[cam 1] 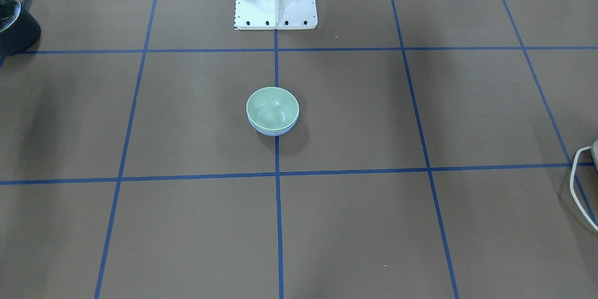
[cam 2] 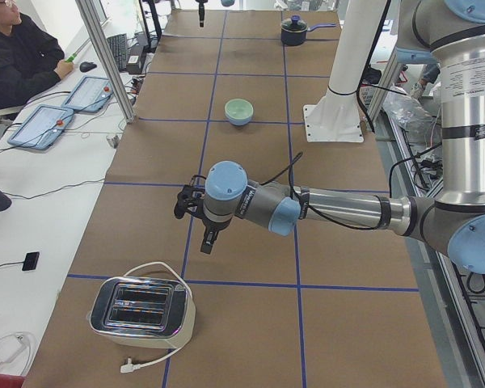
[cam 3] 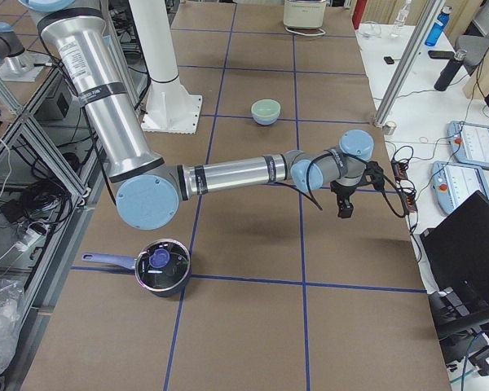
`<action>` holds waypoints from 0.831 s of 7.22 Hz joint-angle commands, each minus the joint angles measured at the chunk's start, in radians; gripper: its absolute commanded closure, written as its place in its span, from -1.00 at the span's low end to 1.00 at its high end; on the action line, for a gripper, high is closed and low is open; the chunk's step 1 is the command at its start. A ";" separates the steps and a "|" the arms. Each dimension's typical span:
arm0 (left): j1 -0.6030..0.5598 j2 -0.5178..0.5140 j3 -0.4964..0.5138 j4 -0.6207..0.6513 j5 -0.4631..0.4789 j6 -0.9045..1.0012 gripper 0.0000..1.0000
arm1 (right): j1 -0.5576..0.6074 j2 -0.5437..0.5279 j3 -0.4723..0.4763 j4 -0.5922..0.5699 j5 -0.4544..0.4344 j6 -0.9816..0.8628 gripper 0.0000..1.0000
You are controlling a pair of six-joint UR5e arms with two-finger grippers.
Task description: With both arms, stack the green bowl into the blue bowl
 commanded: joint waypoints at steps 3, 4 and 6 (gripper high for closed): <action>-0.054 -0.085 0.002 0.168 0.004 0.117 -0.99 | 0.092 -0.188 0.155 0.000 0.009 -0.051 -1.00; -0.054 -0.084 0.003 0.175 0.008 0.106 -0.99 | 0.122 -0.190 0.181 -0.050 0.018 -0.051 -1.00; -0.055 -0.070 0.000 0.175 0.011 0.106 -0.99 | 0.123 -0.190 0.273 -0.225 0.017 -0.067 -1.00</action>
